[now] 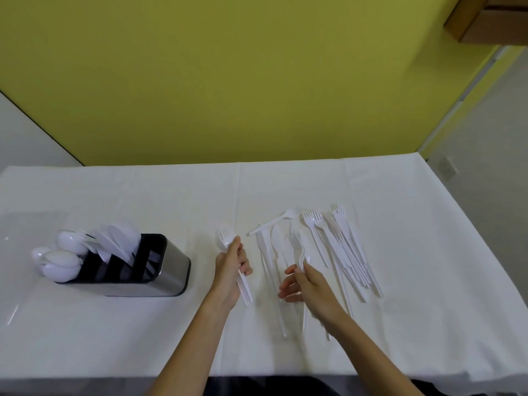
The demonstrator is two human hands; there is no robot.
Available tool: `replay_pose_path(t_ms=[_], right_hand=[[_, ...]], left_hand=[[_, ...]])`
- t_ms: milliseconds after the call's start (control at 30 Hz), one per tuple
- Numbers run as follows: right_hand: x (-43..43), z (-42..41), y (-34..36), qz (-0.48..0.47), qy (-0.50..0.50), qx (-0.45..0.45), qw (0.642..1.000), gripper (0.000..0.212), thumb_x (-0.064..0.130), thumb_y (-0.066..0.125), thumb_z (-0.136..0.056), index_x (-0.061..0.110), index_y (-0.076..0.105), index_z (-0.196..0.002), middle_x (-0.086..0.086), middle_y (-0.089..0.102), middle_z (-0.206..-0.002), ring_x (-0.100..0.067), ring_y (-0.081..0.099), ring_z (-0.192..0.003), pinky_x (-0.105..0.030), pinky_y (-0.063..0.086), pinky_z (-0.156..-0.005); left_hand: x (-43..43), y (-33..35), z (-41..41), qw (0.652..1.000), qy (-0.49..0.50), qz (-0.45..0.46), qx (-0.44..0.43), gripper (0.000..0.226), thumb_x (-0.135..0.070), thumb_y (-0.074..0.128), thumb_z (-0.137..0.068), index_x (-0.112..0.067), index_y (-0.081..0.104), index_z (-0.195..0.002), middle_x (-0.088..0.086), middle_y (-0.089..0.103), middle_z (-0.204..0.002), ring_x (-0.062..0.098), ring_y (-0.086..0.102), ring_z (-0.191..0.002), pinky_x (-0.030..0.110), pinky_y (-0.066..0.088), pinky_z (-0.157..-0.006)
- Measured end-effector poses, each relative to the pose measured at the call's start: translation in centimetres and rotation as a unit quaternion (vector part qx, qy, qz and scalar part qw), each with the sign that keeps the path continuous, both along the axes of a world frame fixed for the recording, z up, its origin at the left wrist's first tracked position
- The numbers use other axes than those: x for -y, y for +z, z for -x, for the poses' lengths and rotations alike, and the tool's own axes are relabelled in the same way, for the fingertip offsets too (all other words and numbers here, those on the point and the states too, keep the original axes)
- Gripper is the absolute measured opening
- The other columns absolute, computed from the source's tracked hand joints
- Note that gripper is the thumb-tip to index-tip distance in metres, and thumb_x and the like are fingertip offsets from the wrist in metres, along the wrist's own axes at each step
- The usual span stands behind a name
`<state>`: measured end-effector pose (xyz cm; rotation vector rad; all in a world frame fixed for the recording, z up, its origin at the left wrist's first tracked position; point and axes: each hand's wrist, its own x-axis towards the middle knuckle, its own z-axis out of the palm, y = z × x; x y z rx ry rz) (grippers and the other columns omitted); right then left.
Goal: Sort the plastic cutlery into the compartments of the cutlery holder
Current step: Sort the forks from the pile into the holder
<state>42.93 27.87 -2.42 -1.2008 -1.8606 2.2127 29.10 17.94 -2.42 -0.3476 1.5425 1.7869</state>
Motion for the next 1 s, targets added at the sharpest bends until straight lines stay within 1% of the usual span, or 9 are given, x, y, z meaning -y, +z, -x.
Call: replay_pose_path(t_ms=[100, 200, 333, 433, 500, 633, 800, 900, 1000], right_hand=[[1.0, 0.2, 0.1, 0.039, 0.015, 0.013, 0.999, 0.032, 0.021, 0.03, -0.104, 0.005, 0.057, -0.104, -0.009, 0.073, -0.087, -0.02, 0.071, -0.085, -0.029, 0.056, -0.078], [1.5, 0.4, 0.5, 0.121, 0.012, 0.01, 0.993, 0.032, 0.02, 0.033, -0.104, 0.003, 0.059, -0.111, -0.011, 0.073, -0.1, -0.022, 0.07, -0.095, -0.032, 0.055, -0.087], [1.5, 0.7, 1.9, 0.216, 0.009, -0.041, 0.976, 0.032, 0.017, 0.036, -0.103, 0.001, 0.059, -0.117, -0.017, 0.069, -0.11, -0.032, 0.067, -0.099, -0.035, 0.055, -0.086], [1.4, 0.5, 2.4, 0.164, 0.051, -0.026, 0.985, 0.034, 0.024, 0.036, -0.103, 0.009, 0.063, -0.116, -0.016, 0.068, -0.112, -0.025, 0.065, -0.096, -0.034, 0.05, -0.088], [1.6, 0.3, 2.5, 0.125, 0.071, -0.009, 0.99, 0.035, 0.029, 0.037, -0.102, 0.012, 0.064, -0.115, -0.014, 0.069, -0.11, -0.02, 0.062, -0.089, -0.037, 0.049, -0.089], [1.7, -0.2, 3.4, 0.117, 0.051, -0.017, 0.992, 0.031, 0.029, 0.039, -0.101, 0.015, 0.066, -0.1, -0.003, 0.068, -0.092, -0.01, 0.047, -0.06, -0.023, 0.042, -0.063], [1.5, -0.9, 3.7, 0.105, 0.058, -0.026, 0.992, 0.031, 0.028, 0.036, -0.102, 0.018, 0.065, -0.097, 0.003, 0.067, -0.082, -0.006, 0.044, -0.053, -0.022, 0.042, -0.061], [1.8, -0.9, 3.5, 0.088, 0.063, -0.031, 0.994, 0.032, 0.028, 0.034, -0.102, 0.012, 0.061, -0.099, -0.001, 0.063, -0.081, -0.007, 0.044, -0.053, -0.024, 0.04, -0.063], [2.0, -1.0, 3.3, 0.062, 0.073, -0.038, 0.995, 0.033, 0.027, 0.031, -0.102, 0.014, 0.06, -0.09, -0.001, 0.061, -0.08, -0.008, 0.044, -0.056, -0.025, 0.038, -0.063]], left_hand=[[-0.1, 0.6, -0.5, 0.998, -0.034, -0.014, -0.042, 0.037, -0.032, 0.043, -0.101, -0.016, 0.042, -0.067, -0.005, 0.039, -0.049, 0.014, 0.042, -0.051, 0.025, 0.035, -0.06], [-0.2, 1.3, -1.3, 0.991, -0.102, 0.011, -0.085, 0.04, -0.04, 0.038, -0.101, -0.015, 0.054, -0.074, -0.003, 0.058, -0.071, 0.016, 0.054, -0.079, 0.029, 0.039, -0.082], [-0.4, 1.6, -2.4, 0.98, -0.156, 0.076, -0.099, 0.043, -0.048, 0.038, -0.099, -0.012, 0.063, -0.099, 0.002, 0.059, -0.087, 0.009, 0.063, -0.078, 0.023, 0.049, -0.068], [-0.5, 1.5, -2.9, 0.975, -0.165, 0.079, -0.13, 0.034, -0.044, 0.049, -0.096, -0.012, 0.062, -0.097, 0.006, 0.071, -0.079, 0.013, 0.072, -0.077, 0.024, 0.055, -0.074], [-0.8, 1.4, -3.2, 0.965, -0.185, 0.083, -0.165, 0.03, -0.038, 0.052, -0.096, -0.01, 0.062, -0.093, 0.007, 0.07, -0.076, 0.011, 0.072, -0.071, 0.018, 0.053, -0.062], [-1.8, 0.9, -4.0, 0.958, -0.2, 0.096, -0.183, 0.037, -0.039, 0.05, -0.096, -0.006, 0.059, -0.108, 0.018, 0.07, -0.096, 0.017, 0.072, -0.078, 0.025, 0.056, -0.06], [-2.1, 1.0, -4.3, 0.956, -0.206, 0.104, -0.182, 0.05, -0.043, 0.044, -0.098, 0.005, 0.06, -0.103, 0.029, 0.066, -0.095, 0.03, 0.07, -0.085, 0.028, 0.056, -0.066], [-2.1, 1.3, -4.4, 0.956, -0.21, 0.109, -0.172, 0.05, -0.046, 0.043, -0.097, 0.001, 0.06, -0.1, 0.02, 0.064, -0.079, 0.025, 0.067, -0.075, 0.027, 0.051, -0.063], [-1.8, 1.9, -4.5, 0.952, -0.231, 0.112, -0.164, 0.043, -0.043, 0.045, -0.098, -0.007, 0.056, -0.078, 0.002, 0.054, -0.051, 0.012, 0.053, -0.044, 0.021, 0.04, -0.043]])
